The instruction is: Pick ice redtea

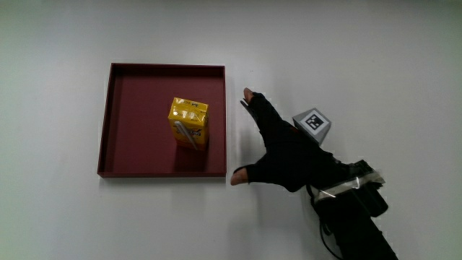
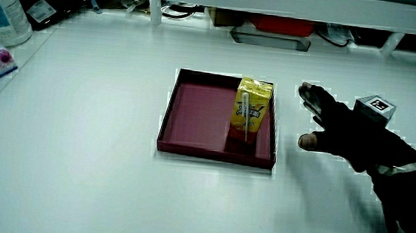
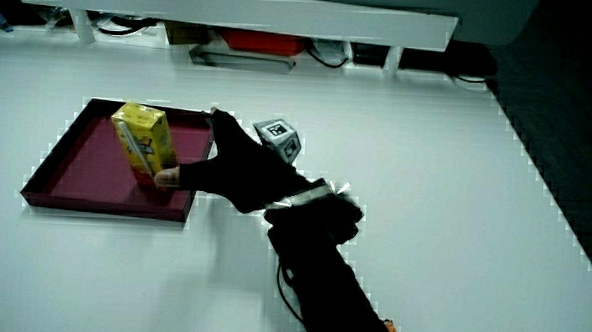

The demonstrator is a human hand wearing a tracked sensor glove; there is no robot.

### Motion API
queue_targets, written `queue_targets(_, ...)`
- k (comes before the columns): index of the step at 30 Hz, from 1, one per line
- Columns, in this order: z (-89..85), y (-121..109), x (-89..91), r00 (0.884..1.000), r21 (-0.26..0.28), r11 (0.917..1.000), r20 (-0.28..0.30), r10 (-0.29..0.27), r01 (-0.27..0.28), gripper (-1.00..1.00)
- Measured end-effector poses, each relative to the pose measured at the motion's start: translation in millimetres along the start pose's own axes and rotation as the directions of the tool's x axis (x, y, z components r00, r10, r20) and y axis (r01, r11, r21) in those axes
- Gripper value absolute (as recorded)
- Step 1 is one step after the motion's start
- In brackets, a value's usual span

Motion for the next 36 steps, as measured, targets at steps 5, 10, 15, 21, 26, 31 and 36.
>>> queue_targets(5, -8.0, 19, 0.6, 0.998, -0.019, 0.999, -0.04, 0.04, -0.041, 0.0)
queue_targets(10, -16.6, 34, 2.9, 0.997, -0.02, 0.9975, -0.039, 0.067, -0.067, 0.0)
queue_targets(15, -24.4, 46, 4.0, 0.996, -0.018, 0.9966, -0.052, 0.079, -0.08, 0.0)
queue_targets(21, -29.6, 54, 5.2, 0.994, 0.015, 0.9955, -0.048, 0.094, -0.093, 0.0)
queue_targets(26, -32.3, 54, 4.6, 0.989, 0.037, 0.992, -0.084, 0.123, -0.12, 0.0)
queue_targets(31, -32.7, 55, 9.3, 0.985, 0.061, 0.9888, -0.1, 0.142, -0.137, 0.0)
queue_targets(36, -32.7, 53, 13.7, 0.977, 0.118, 0.9804, -0.124, 0.172, -0.157, 0.18)
